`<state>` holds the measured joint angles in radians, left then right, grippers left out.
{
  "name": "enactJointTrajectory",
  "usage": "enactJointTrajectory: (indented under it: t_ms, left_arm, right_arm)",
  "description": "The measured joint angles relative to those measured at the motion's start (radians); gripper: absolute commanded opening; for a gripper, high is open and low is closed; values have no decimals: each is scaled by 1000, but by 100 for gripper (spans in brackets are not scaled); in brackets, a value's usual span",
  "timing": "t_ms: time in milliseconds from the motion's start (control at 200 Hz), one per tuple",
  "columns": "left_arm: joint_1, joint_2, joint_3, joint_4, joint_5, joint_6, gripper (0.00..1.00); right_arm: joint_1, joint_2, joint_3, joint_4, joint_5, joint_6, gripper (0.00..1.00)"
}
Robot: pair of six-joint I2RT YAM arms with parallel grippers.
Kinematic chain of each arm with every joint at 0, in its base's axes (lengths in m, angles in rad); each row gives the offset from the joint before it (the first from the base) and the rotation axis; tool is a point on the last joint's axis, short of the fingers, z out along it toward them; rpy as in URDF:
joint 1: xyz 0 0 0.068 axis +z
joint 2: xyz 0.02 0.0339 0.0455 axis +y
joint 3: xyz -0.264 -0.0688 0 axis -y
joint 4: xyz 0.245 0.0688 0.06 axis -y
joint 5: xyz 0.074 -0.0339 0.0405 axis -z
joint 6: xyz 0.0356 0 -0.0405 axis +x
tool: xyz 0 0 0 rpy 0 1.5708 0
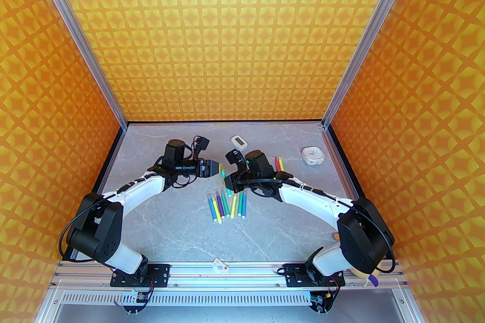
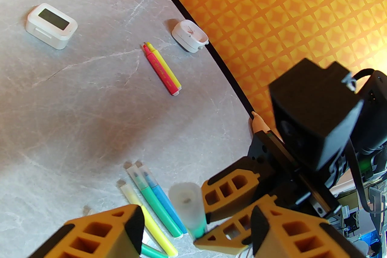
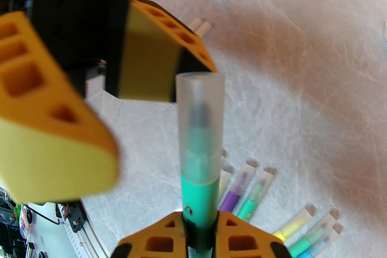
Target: Open the pen caps
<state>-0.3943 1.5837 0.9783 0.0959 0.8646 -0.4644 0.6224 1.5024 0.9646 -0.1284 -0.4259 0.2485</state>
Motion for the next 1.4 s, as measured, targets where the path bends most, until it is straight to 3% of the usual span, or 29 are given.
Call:
enactJointTrajectory:
  t_ms: [525, 870, 1100, 1255, 1400]
  left_arm:
    - [-19, 25, 33, 32, 8, -33, 42]
    - [-19, 28, 34, 34, 14, -33, 22]
    - [-19, 35, 45, 38, 16, -41, 4]
    - [-21, 35, 47, 40, 22, -55, 0]
    - [-21, 35, 56, 46, 23, -68, 0]
  right_arm:
    - [6, -4, 0, 20, -20, 0, 0]
    - [6, -4, -1, 35, -19, 0, 0]
    - [7, -8, -7, 55, -16, 0, 30]
    - [7, -9, -24, 96, -15, 1, 33]
    - [6, -8, -38, 124, -16, 1, 29]
